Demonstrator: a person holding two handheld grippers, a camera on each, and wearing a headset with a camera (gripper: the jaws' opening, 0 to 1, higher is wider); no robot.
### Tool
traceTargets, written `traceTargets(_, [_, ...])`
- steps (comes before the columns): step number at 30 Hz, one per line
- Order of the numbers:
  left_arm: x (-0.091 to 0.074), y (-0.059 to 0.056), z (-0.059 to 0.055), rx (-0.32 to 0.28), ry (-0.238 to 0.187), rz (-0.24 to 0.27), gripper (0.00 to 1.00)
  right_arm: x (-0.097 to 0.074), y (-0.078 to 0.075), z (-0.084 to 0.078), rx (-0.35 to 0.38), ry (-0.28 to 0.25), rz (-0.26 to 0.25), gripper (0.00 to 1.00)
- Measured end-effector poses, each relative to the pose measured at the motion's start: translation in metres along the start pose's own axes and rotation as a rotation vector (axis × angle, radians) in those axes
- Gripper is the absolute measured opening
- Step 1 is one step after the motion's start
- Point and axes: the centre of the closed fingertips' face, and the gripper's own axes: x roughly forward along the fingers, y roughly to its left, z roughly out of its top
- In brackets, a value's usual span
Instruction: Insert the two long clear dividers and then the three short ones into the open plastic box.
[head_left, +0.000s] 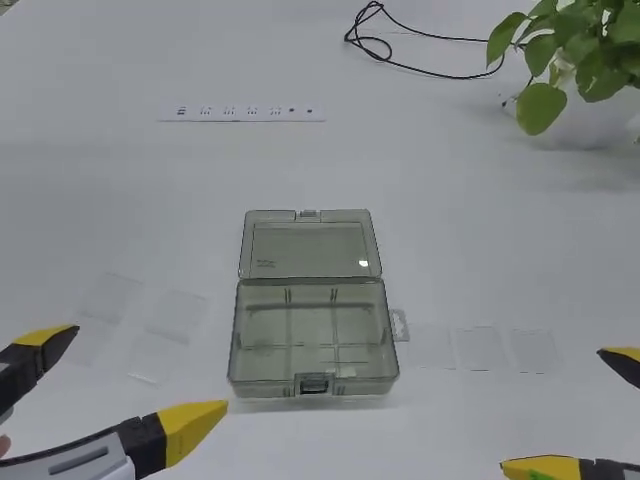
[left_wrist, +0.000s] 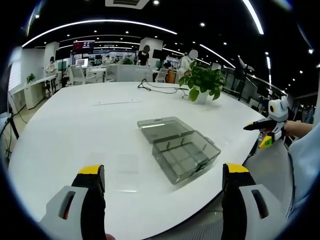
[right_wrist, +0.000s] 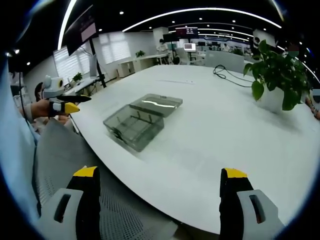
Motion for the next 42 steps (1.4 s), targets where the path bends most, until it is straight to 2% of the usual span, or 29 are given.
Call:
traceTargets(5, [0.003,-0.001,0.001,0.014,0.004,-0.004,0.98,0.001,0.000,0.000,-0.001,0.006,0.002,1.00])
traceTargets(12, [0.005,-0.003,0.000,0.003,0.004,-0.015,1.00,0.002,-0.004,0.000,0.022,-0.002,-0.004,1.00])
traceTargets(17, [0.006,-0.001,0.001,-0.010,-0.009,-0.014,1.00,0.003,-0.004,-0.001,0.023,-0.007,-0.007,1.00])
traceTargets(28, [0.006,0.002,-0.001,-0.009,0.004,-0.014,1.00,-0.001,-0.005,-0.002,0.015,-0.009,-0.015,1.00])
traceTargets(33, [0.009,0.003,-0.004,0.011,0.028,-0.016,1.00,-0.001,-0.006,0.006,0.003,-0.025,-0.015,1.00])
traceTargets(38, [0.012,0.004,-0.010,0.057,0.079,-0.019,1.00,0.000,-0.005,0.007,-0.013,-0.024,-0.008,1.00])
traceTargets(42, [0.014,0.012,-0.013,0.057,0.099,-0.004,0.93,0.000,-0.003,0.006,-0.016,-0.019,-0.002,1.00])
